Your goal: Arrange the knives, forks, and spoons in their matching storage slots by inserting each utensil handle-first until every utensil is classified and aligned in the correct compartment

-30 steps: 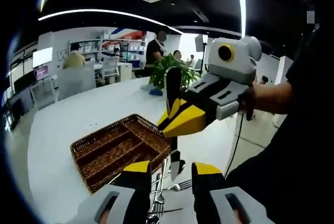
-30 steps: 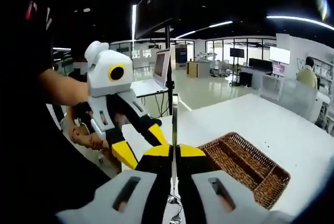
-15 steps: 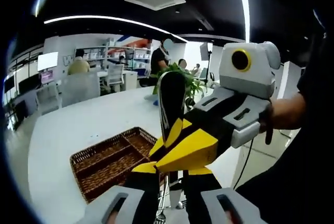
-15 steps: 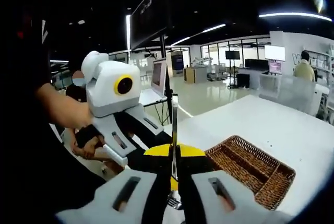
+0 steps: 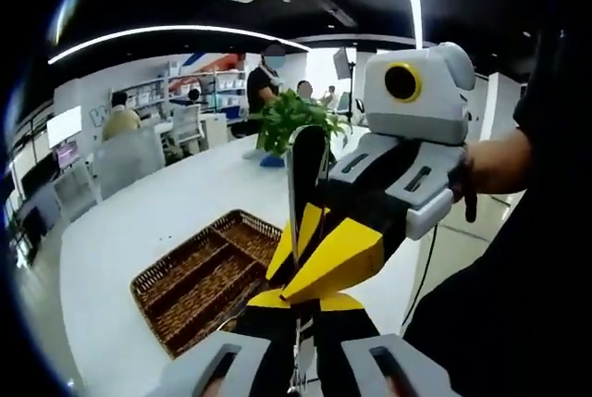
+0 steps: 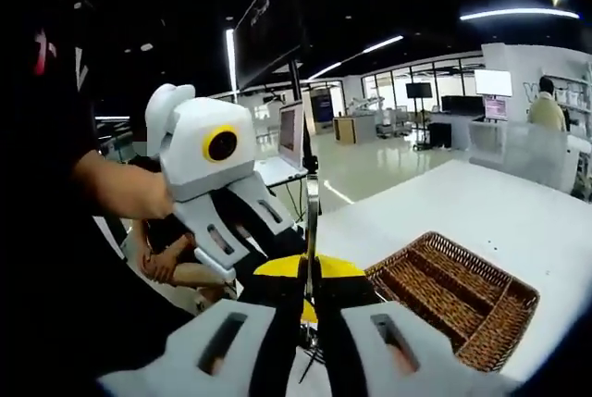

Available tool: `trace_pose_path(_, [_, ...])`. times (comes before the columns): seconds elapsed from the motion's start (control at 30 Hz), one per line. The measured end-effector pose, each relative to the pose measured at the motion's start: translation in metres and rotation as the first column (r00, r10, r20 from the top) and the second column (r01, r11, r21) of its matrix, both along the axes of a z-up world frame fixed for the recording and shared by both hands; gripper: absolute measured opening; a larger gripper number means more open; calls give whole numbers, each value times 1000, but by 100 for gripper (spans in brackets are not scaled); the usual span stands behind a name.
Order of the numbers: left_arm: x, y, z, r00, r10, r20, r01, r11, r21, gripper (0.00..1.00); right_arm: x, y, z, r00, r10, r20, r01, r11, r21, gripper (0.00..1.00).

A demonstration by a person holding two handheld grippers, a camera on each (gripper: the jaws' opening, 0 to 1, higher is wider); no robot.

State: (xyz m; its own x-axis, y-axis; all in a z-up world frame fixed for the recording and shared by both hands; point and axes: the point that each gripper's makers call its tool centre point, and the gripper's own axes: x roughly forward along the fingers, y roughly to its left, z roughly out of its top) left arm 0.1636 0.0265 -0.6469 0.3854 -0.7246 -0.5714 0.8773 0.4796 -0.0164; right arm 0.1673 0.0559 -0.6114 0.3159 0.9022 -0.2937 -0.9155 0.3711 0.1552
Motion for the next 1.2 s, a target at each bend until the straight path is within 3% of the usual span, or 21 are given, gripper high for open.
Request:
trace_pose_path(0.07, [0, 2, -4, 1000, -14, -12, 15, 999, 40, 2, 4, -3, -3, 999, -25, -39, 25, 1000, 0, 7])
trace_pose_path(0.13, [0, 3, -9, 999, -28, -36, 30, 998, 60, 1, 8, -7, 1, 999, -42, -27, 43, 999, 16, 11])
trace_pose_path(0.23, [-2, 1, -8, 998, -54, -42, 56, 997, 50, 1, 5, -9, 4, 997, -23, -73, 26, 999, 42, 9])
trace_pose_path(0.37, [-3, -5, -6, 996, -76, -42, 78, 996, 54, 2, 1, -10, 10, 999, -16, -48, 21, 996, 86, 4])
trace_pose_path(0.6, [2, -13, 0, 997, -73, -34, 73, 997, 2, 5, 7, -16, 15, 999, -40, -12, 41, 993, 109, 0])
trace_pose_path(0.67, [0, -15, 3, 995, -81, -60, 80, 996, -32, 5, 5, -17, 18, 1000, -24, -10, 25, 991, 132, 0])
trace_pose_path(0.83, [-8, -18, 4, 988, -131, -79, 129, 991, -31, 4, 0, -20, 19, 998, 8, -54, 0, 988, 155, 1])
trace_pose_path(0.9, [-9, -19, 4, 987, -142, -71, 142, 990, -16, 3, -1, -23, 18, 998, 5, -57, 4, 987, 159, 2])
trace_pose_path(1.03, [-8, -16, -3, 982, -183, -52, 187, 979, 78, 0, -1, -31, 11, 1000, -19, 21, 17, 996, 92, 9])
trace_pose_path(1.2, [-7, -17, -7, 978, -200, -52, 206, 968, 146, 0, 0, -46, 8, 999, -37, 23, 36, 998, 57, 11])
